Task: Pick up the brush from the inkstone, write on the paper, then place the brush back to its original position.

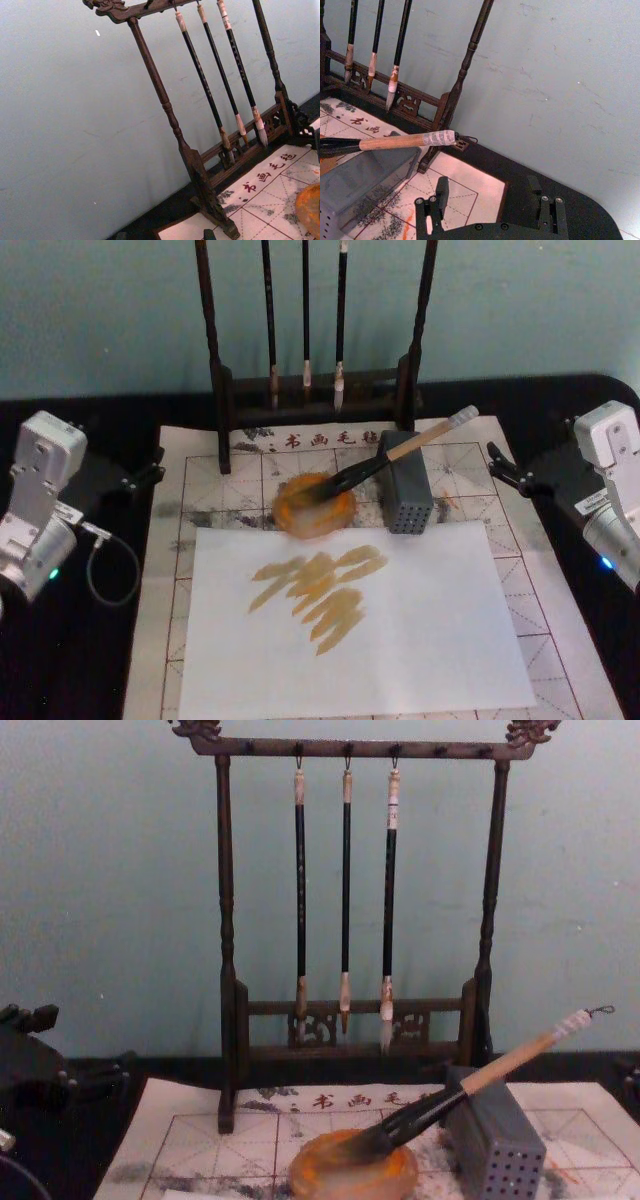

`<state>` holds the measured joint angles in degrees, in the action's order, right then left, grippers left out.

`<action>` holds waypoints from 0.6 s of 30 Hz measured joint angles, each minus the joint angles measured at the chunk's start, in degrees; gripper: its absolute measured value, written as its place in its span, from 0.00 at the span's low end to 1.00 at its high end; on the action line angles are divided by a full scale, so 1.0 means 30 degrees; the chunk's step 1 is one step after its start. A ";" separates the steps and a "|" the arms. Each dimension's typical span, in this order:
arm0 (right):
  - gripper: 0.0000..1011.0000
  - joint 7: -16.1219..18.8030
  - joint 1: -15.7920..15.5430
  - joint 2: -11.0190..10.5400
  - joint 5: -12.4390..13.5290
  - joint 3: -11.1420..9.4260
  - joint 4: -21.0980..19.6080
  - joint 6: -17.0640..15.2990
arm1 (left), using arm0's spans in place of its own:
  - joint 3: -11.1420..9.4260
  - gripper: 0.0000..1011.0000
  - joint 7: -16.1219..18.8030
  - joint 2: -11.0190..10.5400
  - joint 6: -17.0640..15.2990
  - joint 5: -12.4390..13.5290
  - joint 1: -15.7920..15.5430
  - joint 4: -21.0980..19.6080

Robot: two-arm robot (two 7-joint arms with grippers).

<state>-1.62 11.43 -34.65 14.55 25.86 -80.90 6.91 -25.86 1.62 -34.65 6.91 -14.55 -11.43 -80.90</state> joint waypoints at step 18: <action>0.99 0.2803 -0.1737 0.1294 0.5055 -0.2600 -0.0771 -0.0497 | 0.0000 0.99 0.0000 0.0000 0.0001 0.0000 0.0000 -0.0001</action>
<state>6.79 6.22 -30.76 29.71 18.06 -83.21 5.41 -25.86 1.62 -34.65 6.91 -14.55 -11.43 -80.90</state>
